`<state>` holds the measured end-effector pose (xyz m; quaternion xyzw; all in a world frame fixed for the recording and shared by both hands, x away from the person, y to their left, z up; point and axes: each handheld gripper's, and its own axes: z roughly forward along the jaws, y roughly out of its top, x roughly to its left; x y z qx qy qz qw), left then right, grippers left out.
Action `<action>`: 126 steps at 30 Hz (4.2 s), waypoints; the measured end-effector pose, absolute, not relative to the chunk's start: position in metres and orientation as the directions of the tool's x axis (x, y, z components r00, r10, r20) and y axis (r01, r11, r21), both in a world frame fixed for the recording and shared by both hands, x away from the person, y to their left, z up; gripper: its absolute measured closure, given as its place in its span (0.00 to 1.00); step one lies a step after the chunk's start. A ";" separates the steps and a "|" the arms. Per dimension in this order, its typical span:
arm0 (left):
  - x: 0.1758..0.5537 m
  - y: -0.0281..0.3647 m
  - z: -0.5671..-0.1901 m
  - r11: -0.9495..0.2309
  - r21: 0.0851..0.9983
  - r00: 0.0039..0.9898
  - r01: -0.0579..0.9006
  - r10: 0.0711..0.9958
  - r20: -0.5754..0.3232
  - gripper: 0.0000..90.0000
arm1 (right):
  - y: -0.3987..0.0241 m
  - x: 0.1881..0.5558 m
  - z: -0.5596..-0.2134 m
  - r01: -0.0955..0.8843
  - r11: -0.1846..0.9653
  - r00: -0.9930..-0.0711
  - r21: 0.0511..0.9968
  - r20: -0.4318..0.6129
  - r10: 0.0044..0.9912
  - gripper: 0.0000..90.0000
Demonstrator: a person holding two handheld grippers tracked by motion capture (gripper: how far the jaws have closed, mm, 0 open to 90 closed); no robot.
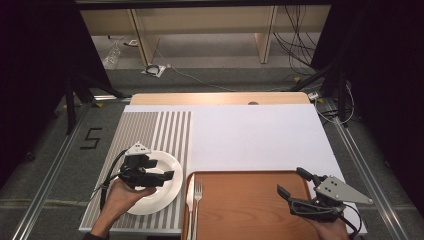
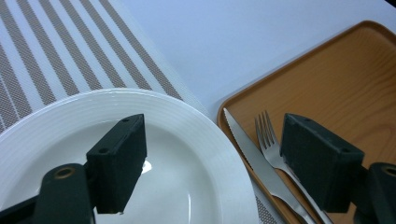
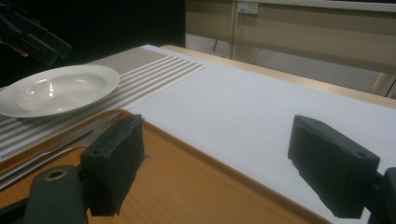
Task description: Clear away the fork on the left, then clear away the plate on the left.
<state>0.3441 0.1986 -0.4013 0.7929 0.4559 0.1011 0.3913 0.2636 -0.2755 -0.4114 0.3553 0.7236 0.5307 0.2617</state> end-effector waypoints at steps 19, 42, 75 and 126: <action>0.338 0.227 -0.411 -0.136 0.715 0.418 0.686 0.878 -0.234 0.20 | -0.278 0.263 -0.411 0.244 0.185 -0.611 0.952 0.002 0.792 0.22; 0.328 0.262 -0.420 -0.008 0.694 0.243 0.720 0.939 -0.242 0.20 | -0.278 0.263 -0.411 0.235 0.174 -0.612 0.956 0.006 0.791 0.22; 0.312 0.288 -0.431 0.109 0.627 0.092 0.771 0.956 -0.280 0.17 | -0.276 0.262 -0.410 0.232 0.187 -0.615 0.955 -0.005 0.789 0.22; 0.277 0.313 -0.481 0.736 0.165 -0.318 0.657 0.469 -0.824 0.20 | -0.275 0.262 -0.409 0.235 0.181 -0.610 0.955 0.000 0.792 0.22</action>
